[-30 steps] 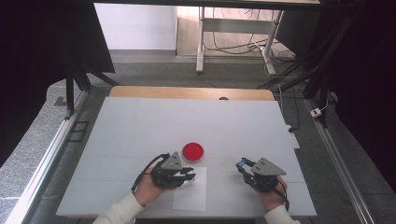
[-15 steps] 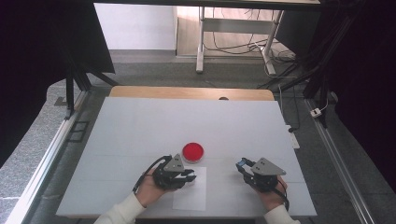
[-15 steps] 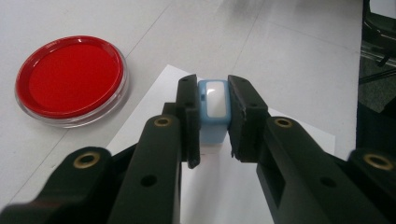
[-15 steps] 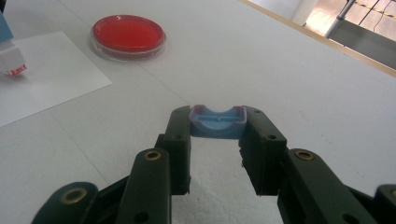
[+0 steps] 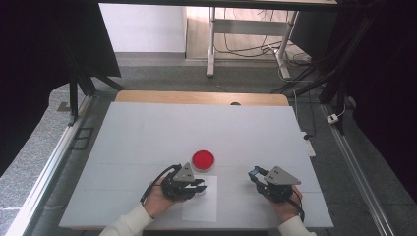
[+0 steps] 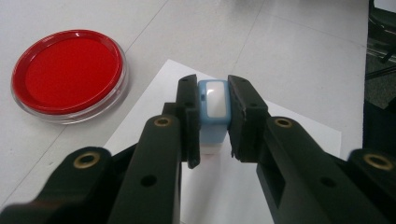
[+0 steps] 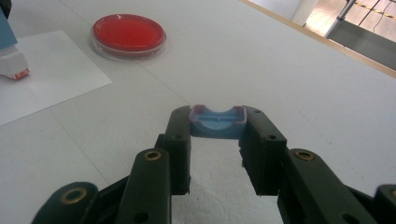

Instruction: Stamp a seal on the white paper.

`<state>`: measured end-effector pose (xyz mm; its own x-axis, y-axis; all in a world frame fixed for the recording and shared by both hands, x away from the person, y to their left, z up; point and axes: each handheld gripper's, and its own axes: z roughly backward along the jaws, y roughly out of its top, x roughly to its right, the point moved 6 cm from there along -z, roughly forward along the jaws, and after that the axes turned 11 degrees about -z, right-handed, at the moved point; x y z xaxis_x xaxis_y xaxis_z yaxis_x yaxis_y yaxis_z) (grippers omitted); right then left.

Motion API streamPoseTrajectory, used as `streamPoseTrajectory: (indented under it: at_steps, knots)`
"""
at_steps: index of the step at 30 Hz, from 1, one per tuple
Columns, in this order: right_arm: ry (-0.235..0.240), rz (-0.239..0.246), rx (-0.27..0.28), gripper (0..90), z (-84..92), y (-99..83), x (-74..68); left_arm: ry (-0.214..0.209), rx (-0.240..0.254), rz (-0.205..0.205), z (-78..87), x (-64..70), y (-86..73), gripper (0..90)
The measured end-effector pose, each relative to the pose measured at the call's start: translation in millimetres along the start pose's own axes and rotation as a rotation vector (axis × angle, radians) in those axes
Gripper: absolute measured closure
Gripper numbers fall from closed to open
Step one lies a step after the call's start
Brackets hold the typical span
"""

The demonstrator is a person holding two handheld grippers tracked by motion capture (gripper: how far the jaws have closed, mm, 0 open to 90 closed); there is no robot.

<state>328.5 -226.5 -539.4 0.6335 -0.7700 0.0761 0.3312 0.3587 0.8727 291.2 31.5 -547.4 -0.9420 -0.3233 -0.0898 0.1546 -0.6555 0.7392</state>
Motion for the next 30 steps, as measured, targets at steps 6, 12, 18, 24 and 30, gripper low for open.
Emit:
streamPoseTrajectory:
  at_steps: [6,12,18,24,30]
  knots:
    - [0.0,0.001,0.0,64.6,0.1,0.0,0.0,0.0,-0.004,0.002,-1.5,0.1,-1.3,75.3]
    - [0.0,0.002,0.0,64.6,0.0,0.0,0.1,-0.002,-0.004,-0.001,-1.7,0.4,-1.4,75.2]
    - [0.005,0.002,0.001,64.6,0.0,0.1,-0.1,-0.001,-0.01,-0.004,-1.8,1.1,-1.4,75.3]
    - [0.006,0.001,0.002,64.6,-0.6,0.0,-0.4,0.006,-0.029,-0.017,-2.4,2.4,-0.8,75.5]
    - [0.006,0.004,0.002,64.6,-0.6,0.0,-0.7,0.006,-0.056,-0.03,-3.5,2.4,-1.7,75.7]
